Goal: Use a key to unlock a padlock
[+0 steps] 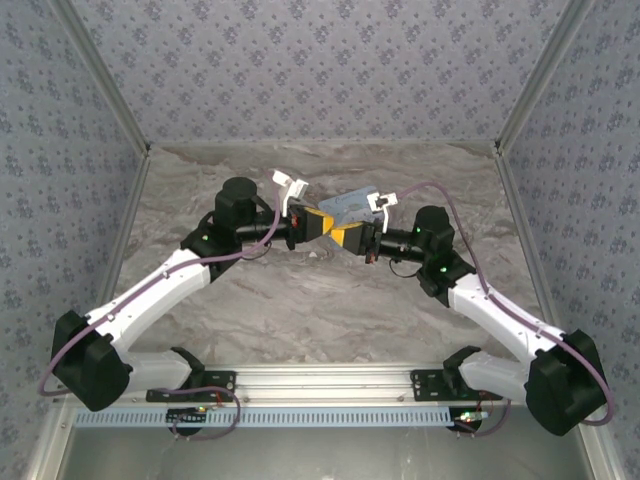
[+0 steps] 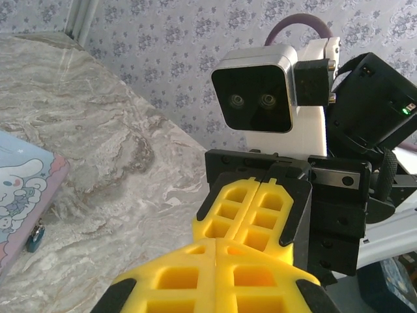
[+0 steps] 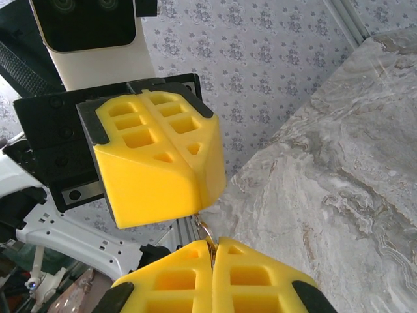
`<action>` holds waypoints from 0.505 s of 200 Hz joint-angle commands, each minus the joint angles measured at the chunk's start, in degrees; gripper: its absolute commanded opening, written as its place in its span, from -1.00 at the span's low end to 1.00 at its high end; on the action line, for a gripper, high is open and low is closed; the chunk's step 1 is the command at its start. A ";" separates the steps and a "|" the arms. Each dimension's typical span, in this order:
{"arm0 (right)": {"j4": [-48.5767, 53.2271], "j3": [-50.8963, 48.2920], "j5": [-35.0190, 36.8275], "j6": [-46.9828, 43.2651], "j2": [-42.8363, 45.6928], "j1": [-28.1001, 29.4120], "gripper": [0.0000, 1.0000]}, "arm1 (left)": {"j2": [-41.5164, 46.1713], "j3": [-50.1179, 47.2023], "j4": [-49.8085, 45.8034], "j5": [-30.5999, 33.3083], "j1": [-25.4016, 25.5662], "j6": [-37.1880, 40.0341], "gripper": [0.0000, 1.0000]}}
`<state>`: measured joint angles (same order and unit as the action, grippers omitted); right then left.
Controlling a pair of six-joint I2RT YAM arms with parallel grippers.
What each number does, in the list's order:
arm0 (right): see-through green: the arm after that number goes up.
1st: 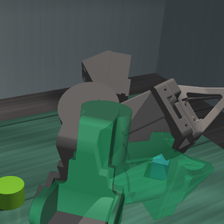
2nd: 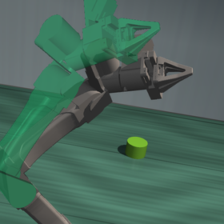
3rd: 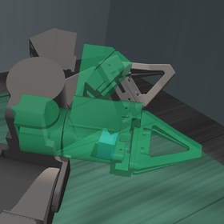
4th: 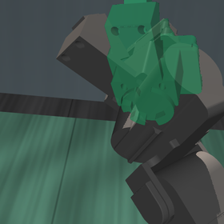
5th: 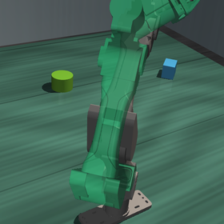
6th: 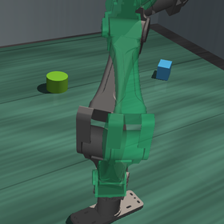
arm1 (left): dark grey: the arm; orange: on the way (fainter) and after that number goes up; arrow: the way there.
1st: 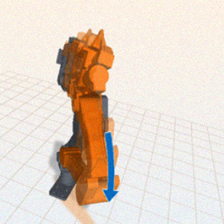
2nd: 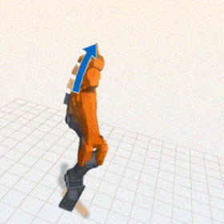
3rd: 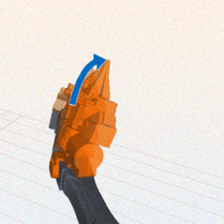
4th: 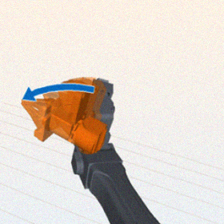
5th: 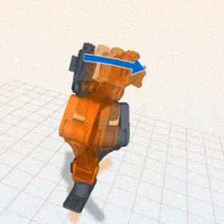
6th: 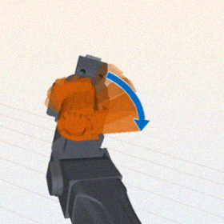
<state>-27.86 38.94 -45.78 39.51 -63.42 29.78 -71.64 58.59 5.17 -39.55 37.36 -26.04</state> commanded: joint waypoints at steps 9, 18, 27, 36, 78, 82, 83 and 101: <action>3.24 1.70 0.73 -2.41 1.67 0.17 -0.96 | -0.37 2.53 -1.87 -0.23 -1.21 1.43 -0.53; 4.26 1.52 1.31 -2.51 1.89 -0.05 -0.96 | -0.19 2.59 -2.15 0.17 -1.65 1.35 -0.43; 5.88 1.41 2.10 -2.58 2.23 -0.53 -0.99 | 0.07 2.75 -2.50 0.94 -2.23 1.35 -0.26; 6.93 0.80 2.95 -2.42 2.63 -1.22 -0.99 | 0.47 2.76 -3.00 2.11 -2.61 1.35 -0.09; 10.83 -4.56 8.60 1.37 5.94 -7.42 -1.00 | 0.29 1.41 -6.97 12.82 -4.30 -0.42 0.62; 11.78 -5.00 9.30 1.49 6.33 -8.08 -1.00 | -0.08 1.28 -7.14 13.64 -4.36 -0.76 0.66; 12.04 -5.14 9.48 1.51 6.40 -8.25 -1.00 | -0.17 1.18 -7.16 13.85 -4.43 -0.90 0.67; 18.32 -6.37 13.29 1.12 8.35 -10.99 -1.00 | -2.93 0.65 -8.28 17.90 -4.43 -2.44 0.79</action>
<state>-18.39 34.52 -38.65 39.66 -57.74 21.78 -72.01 59.44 -0.40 -29.45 33.30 -26.57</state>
